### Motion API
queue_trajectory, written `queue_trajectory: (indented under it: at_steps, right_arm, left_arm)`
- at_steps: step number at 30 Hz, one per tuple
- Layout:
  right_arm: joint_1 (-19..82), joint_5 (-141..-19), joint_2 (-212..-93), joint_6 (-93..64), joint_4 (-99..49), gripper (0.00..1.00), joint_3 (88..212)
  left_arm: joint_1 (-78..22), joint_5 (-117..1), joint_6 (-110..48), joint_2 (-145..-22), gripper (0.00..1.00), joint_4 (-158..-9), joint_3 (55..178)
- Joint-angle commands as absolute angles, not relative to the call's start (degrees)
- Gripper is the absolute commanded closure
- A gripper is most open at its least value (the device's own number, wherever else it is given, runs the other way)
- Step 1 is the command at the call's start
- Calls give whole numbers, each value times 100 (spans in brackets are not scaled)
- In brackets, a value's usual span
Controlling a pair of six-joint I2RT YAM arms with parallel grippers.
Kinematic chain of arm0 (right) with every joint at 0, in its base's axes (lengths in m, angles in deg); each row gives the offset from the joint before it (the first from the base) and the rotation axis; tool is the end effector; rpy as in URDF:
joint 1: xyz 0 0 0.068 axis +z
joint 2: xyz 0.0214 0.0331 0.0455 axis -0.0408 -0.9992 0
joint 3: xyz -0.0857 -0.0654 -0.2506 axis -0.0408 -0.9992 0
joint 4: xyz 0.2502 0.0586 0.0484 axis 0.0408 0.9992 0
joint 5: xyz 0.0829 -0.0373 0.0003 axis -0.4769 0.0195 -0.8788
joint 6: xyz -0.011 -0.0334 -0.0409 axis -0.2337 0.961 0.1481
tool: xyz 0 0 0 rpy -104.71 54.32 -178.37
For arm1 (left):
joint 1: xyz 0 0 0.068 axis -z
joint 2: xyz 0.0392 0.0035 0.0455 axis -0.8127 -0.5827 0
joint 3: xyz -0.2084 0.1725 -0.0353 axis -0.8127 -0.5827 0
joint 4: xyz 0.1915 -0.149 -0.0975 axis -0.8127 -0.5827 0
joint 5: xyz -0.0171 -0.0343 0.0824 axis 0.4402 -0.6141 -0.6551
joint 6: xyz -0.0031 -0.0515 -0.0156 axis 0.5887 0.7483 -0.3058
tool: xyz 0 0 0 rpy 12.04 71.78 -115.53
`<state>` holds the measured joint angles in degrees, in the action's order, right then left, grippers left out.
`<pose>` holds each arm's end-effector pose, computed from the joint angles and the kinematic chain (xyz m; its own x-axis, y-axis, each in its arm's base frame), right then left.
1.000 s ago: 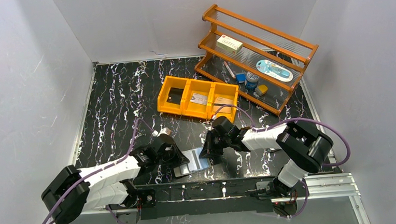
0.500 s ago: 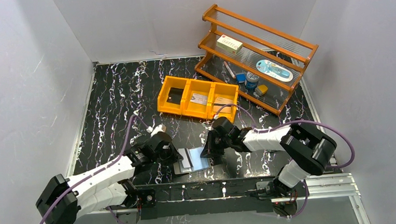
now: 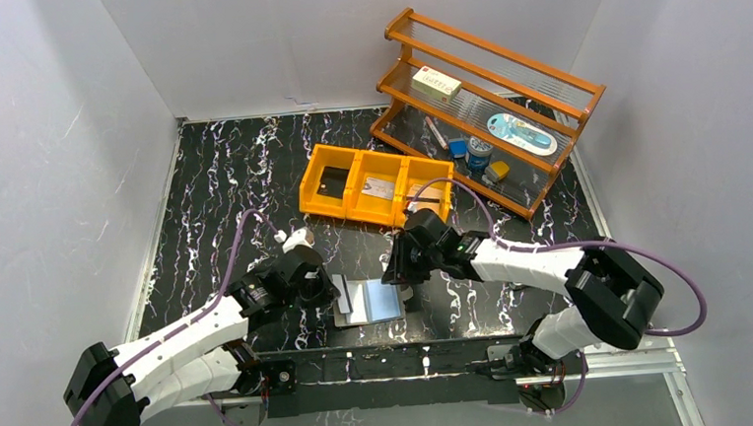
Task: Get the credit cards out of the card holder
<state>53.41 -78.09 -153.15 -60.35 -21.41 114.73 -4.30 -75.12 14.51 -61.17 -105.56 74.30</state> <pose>0.1739 0.2214 0.1806 -0.9250 0.1165 -0.3618 -0.1379 0.7842 0.6050 0.1269 -0.1428 0.2086 -0.8140 -0.3197 -0.4849 0.0014 0.8337 -0.5521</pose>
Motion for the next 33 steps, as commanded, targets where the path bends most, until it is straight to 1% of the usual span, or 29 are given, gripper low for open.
queue_trajectory:
  at_steps: [1, 3, 5, 7, 10, 14, 19, 22, 25, 26, 28, 29, 30, 31, 33]
  right_arm:
    - [5407, -8220, -15160, -5823, -2598, 68, 11650]
    - [5486, -8517, -15440, -5856, -2820, 69, 11684]
    - [5614, -8483, -15858, -5882, -2708, 69, 11811]
    - [5740, -8319, -16139, -5907, -2568, 69, 11849]
    - [5766, -7706, -16469, -6095, -1968, 71, 11812]
    - [5759, -7266, -16436, -6204, -1793, 71, 11603]
    - [5754, -7350, -16306, -5986, -1789, 71, 11940]
    - [5749, -7229, -16087, -5790, -1604, 68, 12245]
    - [5720, -7288, -15754, -5656, -1710, 63, 12398]
    - [5712, -7248, -15616, -5652, -1719, 59, 12412]
    - [5655, -7051, -15356, -5669, -1661, 48, 12417]
    - [5593, -6995, -15223, -5689, -1643, 44, 12382]
    - [5478, -6951, -15069, -5701, -1672, 38, 12309]
    - [5419, -6929, -14915, -5713, -1736, 35, 12205]
    - [5221, -6886, -14561, -5662, -2010, 24, 11940]
  left_arm:
    - [-425, -7648, 1208, -6092, 100, -10634, 7666]
    - [-426, -7632, 1202, -6105, 100, -10616, 7679]
    - [-424, -7614, 1186, -6111, 100, -10584, 7680]
    - [-419, -7519, 1074, -6103, 100, -10500, 7695]
    - [-433, -7332, 879, -6172, 100, -10436, 7847]
    - [-422, -7355, 720, -6196, 100, -10560, 8121]
    - [-429, -7604, 430, -6230, 100, -10698, 8468]
    - [-434, -7656, 294, -6333, 100, -10823, 8673]
    - [-433, -7637, 238, -6315, 100, -10813, 8761]
    - [-434, -7619, 222, -6277, 100, -10769, 8740]
    - [-443, -7584, 164, -6212, 100, -10675, 8706]
    - [-477, -7541, 137, -6178, 100, -10649, 8706]
    - [-532, -7454, 102, -6150, 100, -10626, 8705]
    - [-610, -7392, 63, -6122, 100, -10604, 8708]
    - [-835, -7086, -21, -6023, 100, -10548, 8690]
